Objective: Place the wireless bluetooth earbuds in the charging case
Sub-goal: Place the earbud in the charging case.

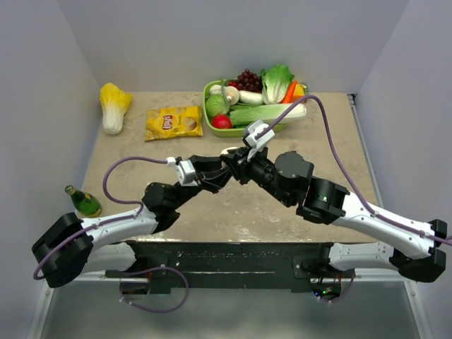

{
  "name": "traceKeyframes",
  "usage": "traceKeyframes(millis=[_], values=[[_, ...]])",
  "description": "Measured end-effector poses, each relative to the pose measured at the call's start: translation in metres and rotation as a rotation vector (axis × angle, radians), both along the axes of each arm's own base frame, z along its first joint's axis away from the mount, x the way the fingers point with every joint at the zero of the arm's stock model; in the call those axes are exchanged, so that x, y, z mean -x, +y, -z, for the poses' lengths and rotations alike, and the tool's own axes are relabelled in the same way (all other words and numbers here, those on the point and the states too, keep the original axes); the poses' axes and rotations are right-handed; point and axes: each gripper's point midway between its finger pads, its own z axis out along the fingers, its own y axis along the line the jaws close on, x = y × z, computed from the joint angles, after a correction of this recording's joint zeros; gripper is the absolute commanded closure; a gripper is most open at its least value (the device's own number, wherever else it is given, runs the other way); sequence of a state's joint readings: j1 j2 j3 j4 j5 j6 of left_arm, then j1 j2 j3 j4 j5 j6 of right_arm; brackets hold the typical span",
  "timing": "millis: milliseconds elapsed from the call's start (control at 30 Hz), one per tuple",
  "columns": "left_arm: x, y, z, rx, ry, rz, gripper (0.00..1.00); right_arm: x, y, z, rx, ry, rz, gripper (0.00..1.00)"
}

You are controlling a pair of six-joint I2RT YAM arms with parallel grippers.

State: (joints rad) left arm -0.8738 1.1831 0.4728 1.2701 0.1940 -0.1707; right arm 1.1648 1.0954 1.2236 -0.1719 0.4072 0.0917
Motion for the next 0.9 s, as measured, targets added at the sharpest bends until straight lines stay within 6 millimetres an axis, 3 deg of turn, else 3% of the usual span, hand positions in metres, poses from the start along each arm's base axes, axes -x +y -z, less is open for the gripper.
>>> traceKeyframes(millis=[333, 467, 567, 900], values=[[-0.0007, -0.0004, -0.0009, -0.002, -0.006, -0.004, 1.00, 0.0010, 0.0025, 0.0027, 0.010, 0.000, -0.004, 0.99], [-0.0013, -0.0001, -0.0009, 0.000, -0.004, -0.007, 1.00, 0.0012, 0.0031, 0.0033, 0.013, -0.001, -0.007, 0.74], [-0.0007, -0.0006, -0.0009, 0.000, -0.002, -0.006, 1.00, 0.0016, 0.0035, 0.0033, 0.011, 0.002, -0.009, 0.64], [-0.0016, 0.0000, -0.0044, 0.009, -0.005, -0.012, 1.00, 0.0038, -0.0008, 0.0023, -0.007, 0.021, 0.005, 0.53]])
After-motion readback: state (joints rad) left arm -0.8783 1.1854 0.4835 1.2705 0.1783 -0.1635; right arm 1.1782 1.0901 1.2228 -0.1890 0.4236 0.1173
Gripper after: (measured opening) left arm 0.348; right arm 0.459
